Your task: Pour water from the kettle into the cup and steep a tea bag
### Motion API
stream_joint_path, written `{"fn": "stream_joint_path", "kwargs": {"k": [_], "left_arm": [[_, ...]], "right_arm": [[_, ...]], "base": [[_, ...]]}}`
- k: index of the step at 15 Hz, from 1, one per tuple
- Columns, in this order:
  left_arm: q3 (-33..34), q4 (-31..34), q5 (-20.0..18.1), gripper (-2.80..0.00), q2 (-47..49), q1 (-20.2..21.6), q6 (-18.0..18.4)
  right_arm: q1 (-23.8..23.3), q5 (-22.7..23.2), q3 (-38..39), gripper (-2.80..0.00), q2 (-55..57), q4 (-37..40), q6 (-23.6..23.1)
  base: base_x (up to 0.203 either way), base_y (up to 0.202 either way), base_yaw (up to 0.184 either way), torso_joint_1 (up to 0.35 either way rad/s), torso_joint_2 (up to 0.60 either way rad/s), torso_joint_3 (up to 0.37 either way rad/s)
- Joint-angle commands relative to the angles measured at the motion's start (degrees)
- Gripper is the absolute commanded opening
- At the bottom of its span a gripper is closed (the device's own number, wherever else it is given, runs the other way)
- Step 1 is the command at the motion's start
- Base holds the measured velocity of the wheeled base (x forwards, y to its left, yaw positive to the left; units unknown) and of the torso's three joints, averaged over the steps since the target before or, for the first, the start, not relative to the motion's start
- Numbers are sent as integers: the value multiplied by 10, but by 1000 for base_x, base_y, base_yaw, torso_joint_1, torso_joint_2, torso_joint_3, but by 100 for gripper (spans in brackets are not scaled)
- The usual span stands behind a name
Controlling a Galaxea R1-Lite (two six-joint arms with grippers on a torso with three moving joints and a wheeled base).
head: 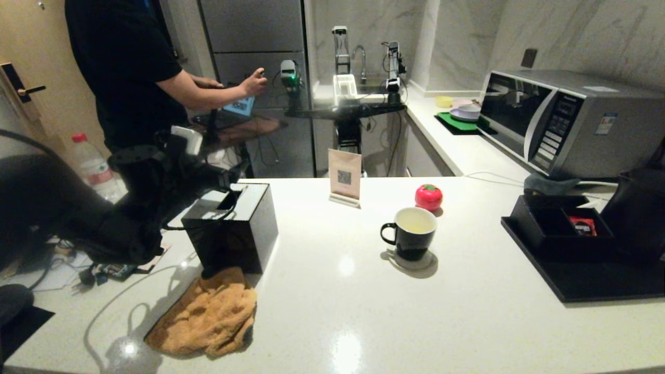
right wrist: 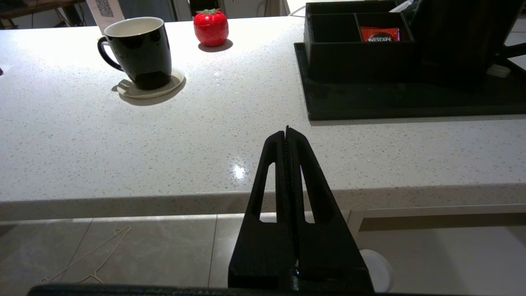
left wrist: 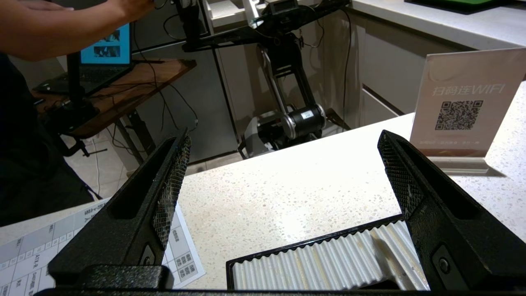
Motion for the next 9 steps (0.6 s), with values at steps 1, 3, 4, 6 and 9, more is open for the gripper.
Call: {"fn": "stream_joint_path", "kwargs": {"k": [1,3,4,6,9], "left_arm": [[-1,-4,-1,0,0,-1,0],[0,-5,-1,0,-2,-1,0],[0,-5,-1,-215,-4,-1,0],[0,-5,0,-280,-10,-2,0],[2,-5,1,-280,-28,-1,0]], "right_arm": [[1,0,0,-280,1,1,0],[1,0,0,-280,1,1,0],[1,0,0,-280,1,0,0],[0,0,0,-280,1,0,0],[1,0,0,-280,1,0,0]], "base": [[0,0,0,0,0,0],[0,0,0,0,0,0],[0,0,0,0,0,0],[0,0,0,0,0,0],[0,0,0,0,0,0]]}}
